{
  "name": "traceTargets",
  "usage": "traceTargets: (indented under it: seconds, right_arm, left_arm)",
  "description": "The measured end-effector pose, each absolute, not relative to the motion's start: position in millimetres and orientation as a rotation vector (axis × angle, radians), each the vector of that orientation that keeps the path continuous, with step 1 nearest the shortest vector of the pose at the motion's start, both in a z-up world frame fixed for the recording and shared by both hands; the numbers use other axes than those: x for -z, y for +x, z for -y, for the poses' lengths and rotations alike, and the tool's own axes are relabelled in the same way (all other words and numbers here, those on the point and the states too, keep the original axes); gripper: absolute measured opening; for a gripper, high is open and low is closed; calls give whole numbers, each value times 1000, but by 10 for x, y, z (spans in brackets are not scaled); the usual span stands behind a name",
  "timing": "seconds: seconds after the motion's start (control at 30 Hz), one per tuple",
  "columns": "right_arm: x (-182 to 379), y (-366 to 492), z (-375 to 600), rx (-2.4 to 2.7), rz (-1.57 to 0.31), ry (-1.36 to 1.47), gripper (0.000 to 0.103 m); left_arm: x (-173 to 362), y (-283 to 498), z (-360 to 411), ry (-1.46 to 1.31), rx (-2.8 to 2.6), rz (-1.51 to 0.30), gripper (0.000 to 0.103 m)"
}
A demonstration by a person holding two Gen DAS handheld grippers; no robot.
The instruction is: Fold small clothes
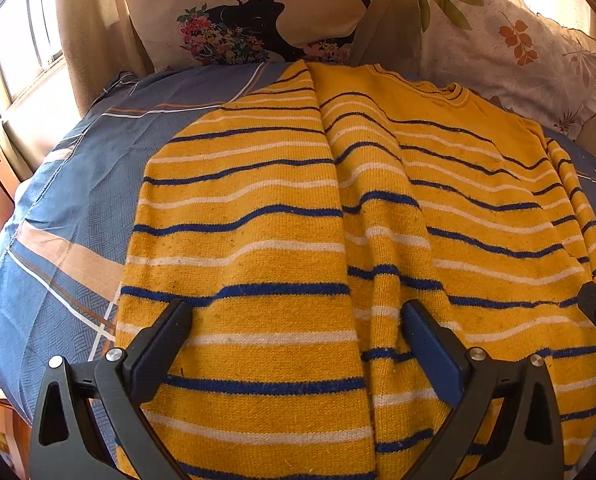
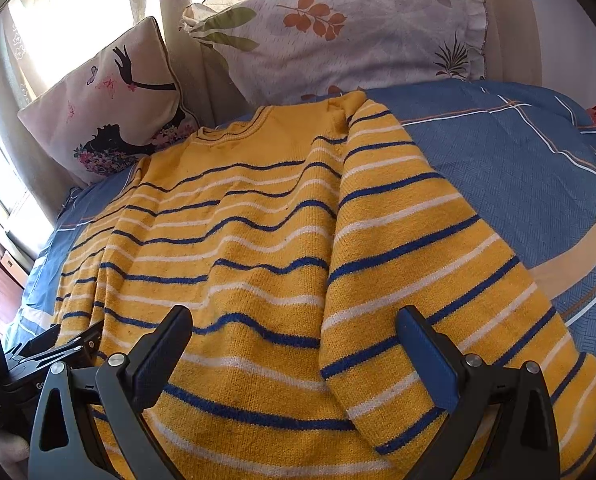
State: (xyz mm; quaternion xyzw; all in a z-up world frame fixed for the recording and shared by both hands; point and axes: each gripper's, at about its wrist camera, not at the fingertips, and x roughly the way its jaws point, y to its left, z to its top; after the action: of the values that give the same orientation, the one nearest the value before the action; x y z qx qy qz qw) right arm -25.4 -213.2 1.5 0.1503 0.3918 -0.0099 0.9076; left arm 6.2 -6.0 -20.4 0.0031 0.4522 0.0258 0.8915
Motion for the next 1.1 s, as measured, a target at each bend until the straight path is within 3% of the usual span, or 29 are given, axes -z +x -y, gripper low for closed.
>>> traceTargets:
  seconds: [0.17,0.3,0.6,0.73,1.1]
  right_arm:
    - [-24,-253,2139,17,-807,308,103]
    - [-53,-331,2247,8,-762,372,103]
    - [-503,-731,2377,24,-596,308,101]
    - [-709,-965,2566,86,-557,234,101]
    - [-325,-1642,3340,237,-738,232,99]
  left_arm:
    - [151,46,33,-13,-44,-926,103]
    - [33,-78,-46,-67,-17,-899,96]
    - [-574,-483,-80,-46,-47,-656,98]
    - [-720,-465,-140,-70,-32,-660,101]
    - [-556,-478,95,-92,87,-723,101]
